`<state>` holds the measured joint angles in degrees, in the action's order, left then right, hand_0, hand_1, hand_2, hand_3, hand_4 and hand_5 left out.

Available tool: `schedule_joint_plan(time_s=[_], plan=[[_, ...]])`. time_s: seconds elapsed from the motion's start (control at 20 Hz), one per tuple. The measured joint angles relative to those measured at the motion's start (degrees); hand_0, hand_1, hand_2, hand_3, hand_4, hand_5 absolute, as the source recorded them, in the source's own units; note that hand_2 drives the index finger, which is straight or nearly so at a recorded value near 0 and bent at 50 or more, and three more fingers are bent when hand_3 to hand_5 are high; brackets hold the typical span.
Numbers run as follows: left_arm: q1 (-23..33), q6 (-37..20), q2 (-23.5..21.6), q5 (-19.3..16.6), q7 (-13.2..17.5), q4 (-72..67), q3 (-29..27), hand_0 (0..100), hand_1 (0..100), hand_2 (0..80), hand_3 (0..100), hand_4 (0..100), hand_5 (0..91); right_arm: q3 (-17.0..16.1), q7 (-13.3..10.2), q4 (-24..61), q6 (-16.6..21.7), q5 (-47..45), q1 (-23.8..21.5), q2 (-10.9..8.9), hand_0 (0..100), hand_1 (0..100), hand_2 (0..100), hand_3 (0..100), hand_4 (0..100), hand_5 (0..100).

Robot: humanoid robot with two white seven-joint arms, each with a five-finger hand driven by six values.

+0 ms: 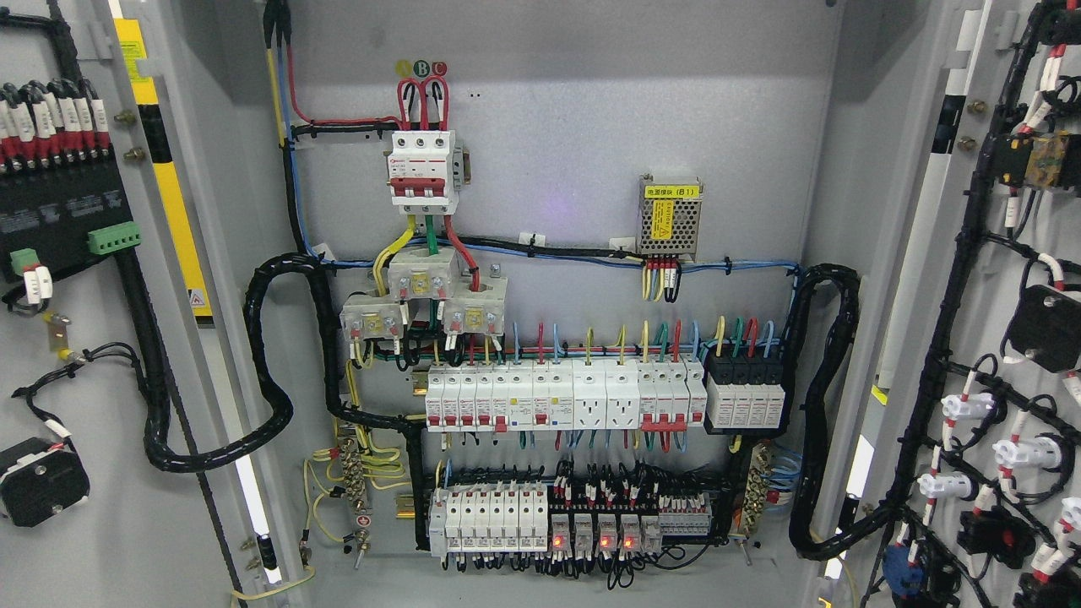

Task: Open door with both hands

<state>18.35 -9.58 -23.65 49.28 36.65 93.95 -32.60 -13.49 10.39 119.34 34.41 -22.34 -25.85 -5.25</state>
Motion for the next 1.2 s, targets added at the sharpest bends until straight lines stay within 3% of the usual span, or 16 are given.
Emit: schedule_joint_plan(time_s=[0.5,1.2], plan=[[-4.12,1.71,-3.02,0.54,0.1,-7.24,-0.69,12,56,0.0,0,0,0.0,-0.48,-0.12,0.0,1.35,-0.49,0.01,-1.77,0,50,4,0,0,0],[-4.06,2.11,-4.22,0.62,-0.15,-7.08,-0.79,12,56,0.0,0,0,0.0,3.19,-0.48,-0.08,2.68,-0.59,0.28,-4.33,0,50,4,0,0,0]])
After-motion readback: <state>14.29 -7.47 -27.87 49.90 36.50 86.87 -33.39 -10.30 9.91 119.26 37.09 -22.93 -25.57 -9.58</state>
